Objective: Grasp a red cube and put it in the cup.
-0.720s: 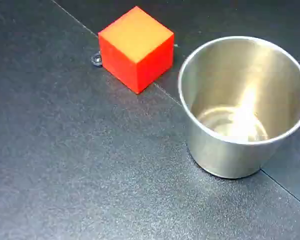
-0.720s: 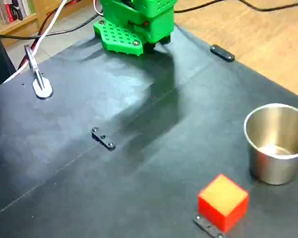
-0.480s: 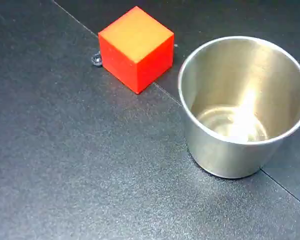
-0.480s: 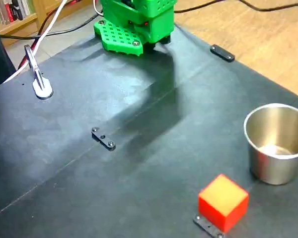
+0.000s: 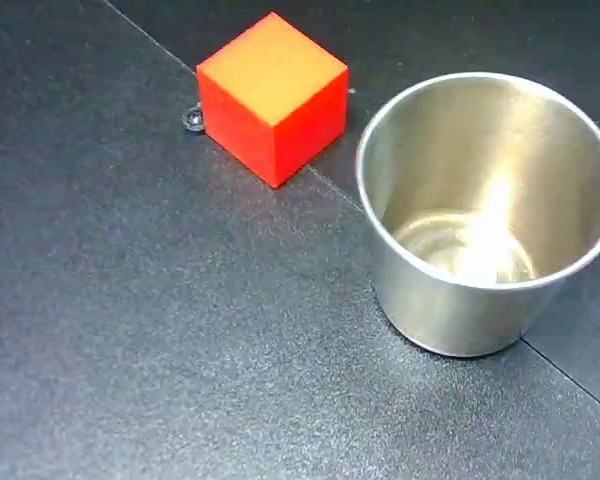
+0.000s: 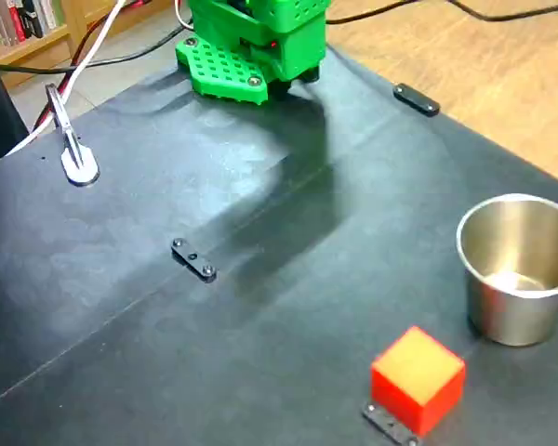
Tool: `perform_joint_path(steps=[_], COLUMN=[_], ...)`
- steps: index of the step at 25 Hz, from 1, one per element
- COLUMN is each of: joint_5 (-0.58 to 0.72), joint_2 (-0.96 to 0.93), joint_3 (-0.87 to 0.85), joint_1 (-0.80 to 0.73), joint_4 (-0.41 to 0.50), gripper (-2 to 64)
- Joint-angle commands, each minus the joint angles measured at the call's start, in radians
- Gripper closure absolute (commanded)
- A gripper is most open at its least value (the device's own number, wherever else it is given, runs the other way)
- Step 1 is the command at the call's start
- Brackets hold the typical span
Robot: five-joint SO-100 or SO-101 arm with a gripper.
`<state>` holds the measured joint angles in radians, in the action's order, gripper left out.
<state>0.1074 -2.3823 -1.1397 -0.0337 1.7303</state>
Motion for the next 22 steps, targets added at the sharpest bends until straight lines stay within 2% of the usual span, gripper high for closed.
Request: perform_joint_path(steps=[1, 8, 12, 15, 19, 22], joint_5=[-0.003, 0.017, 0.02, 0.02, 0.015, 0.014], joint_2=[0.008, 0.041, 0.167, 0.273, 0.413, 0.526], joint_3=[0.002, 0.003, 0.021, 0.021, 0.021, 0.023], joint_1=[0.012, 0.298, 0.433, 0.525, 0.63, 0.664], joint_4=[0.003, -0.017, -0.043, -0.176, -0.442, -0.588], gripper=[25.8, 25.8, 25.8, 25.8, 25.8, 25.8])
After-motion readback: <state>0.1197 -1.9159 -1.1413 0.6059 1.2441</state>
